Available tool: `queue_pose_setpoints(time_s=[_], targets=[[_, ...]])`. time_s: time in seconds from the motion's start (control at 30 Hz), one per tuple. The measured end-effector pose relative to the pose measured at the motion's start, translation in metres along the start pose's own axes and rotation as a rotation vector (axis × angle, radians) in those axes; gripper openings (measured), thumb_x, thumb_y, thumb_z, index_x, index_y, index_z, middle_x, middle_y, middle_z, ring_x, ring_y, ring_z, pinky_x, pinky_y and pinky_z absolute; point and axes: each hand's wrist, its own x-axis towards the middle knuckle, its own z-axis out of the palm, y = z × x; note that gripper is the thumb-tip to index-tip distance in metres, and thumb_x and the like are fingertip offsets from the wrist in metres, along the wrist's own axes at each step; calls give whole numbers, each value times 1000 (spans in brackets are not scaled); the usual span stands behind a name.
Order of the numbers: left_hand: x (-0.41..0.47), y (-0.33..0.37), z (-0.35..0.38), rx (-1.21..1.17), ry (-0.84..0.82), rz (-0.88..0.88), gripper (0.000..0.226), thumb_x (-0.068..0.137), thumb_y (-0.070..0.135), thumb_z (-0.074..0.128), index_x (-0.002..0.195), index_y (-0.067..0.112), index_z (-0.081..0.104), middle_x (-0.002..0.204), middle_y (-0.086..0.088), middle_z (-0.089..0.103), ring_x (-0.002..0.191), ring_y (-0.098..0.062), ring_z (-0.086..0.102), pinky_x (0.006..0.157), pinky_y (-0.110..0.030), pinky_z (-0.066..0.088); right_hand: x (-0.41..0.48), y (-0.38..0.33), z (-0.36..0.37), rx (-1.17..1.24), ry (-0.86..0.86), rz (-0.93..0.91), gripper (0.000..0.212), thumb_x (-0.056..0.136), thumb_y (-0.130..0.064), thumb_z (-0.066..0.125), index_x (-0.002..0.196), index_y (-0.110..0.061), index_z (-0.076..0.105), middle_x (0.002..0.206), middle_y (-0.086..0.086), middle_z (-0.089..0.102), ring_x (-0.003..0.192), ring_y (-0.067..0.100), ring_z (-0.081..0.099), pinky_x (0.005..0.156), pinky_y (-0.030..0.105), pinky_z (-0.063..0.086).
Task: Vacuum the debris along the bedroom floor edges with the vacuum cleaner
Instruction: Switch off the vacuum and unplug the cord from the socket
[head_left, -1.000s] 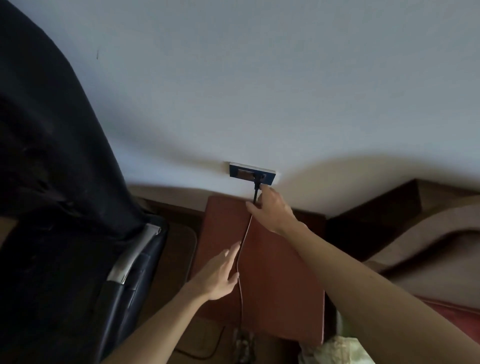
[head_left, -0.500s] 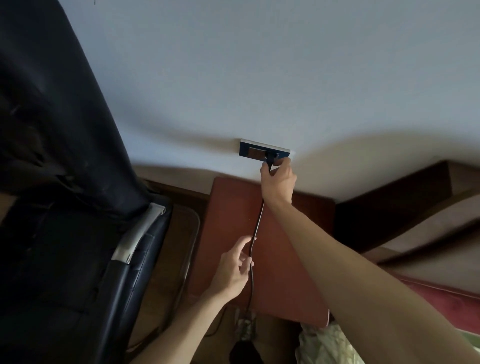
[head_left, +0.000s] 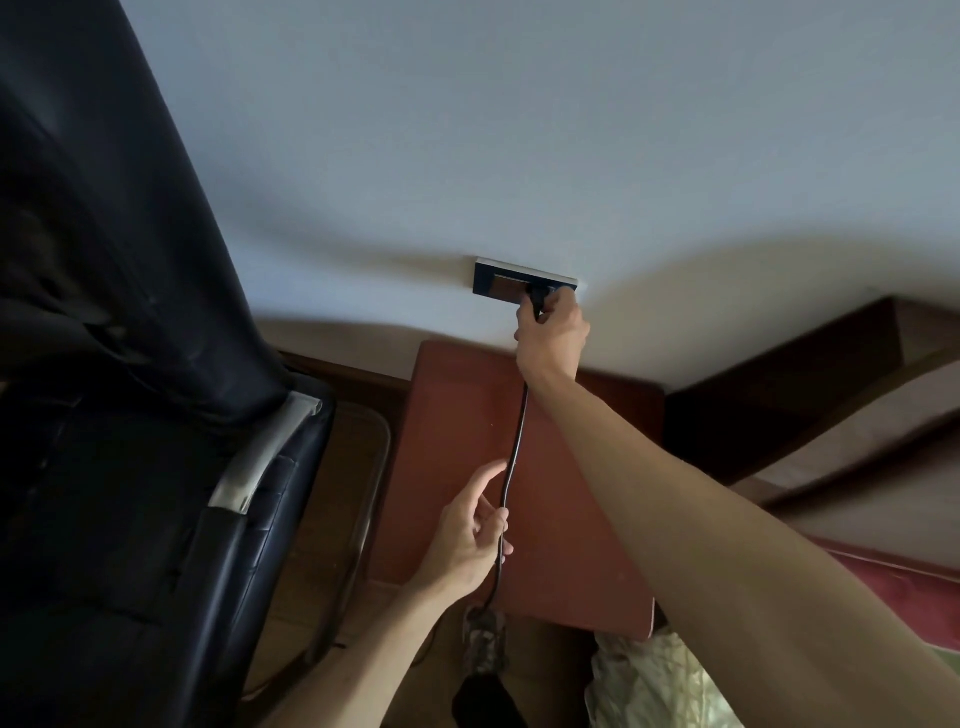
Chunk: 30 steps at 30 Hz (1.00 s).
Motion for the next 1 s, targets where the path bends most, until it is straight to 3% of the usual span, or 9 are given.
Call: queue_pose_setpoints(time_s=[0.13,0.53,0.8,0.93,1.0], targets=[[0,0,1,-10,7,-2,61,98,4,54,120,61,49,79,-5,51,62,-22,64,61,-36,60,4,3,-3,-75,-21,-45,28,84,-33,56,68,-29,34,70,9,57,66,40,65,54,55,55],[-9,8,-4,-36,-31,-34,57,98,8,56,127,56,47,78,-1,53,65,-20,65,64,-40,62,9,8,2,-125,-8,-111,30,83,-31,53,67,-21,29,64,18,52,58,46,58,49,55,52],[-12,16,-12,-26,-49,-56,54,99,5,54,131,48,47,78,-4,52,66,-21,64,66,-47,62,10,8,3,-95,-22,-82,32,82,-35,54,66,-21,29,64,4,43,62,45,58,50,57,52],[-14,18,-14,-34,-65,-77,54,99,4,52,132,47,47,81,-6,51,66,-22,63,64,-43,62,8,2,0,-109,-23,-73,30,82,-33,55,65,-26,31,64,3,44,54,33,51,49,57,52],[-21,14,-17,102,-130,-74,54,99,5,52,132,47,46,82,-5,53,63,-22,67,58,-34,59,-9,13,2,-147,-66,-90,25,81,-35,52,65,-31,34,63,7,49,55,37,58,47,56,52]])
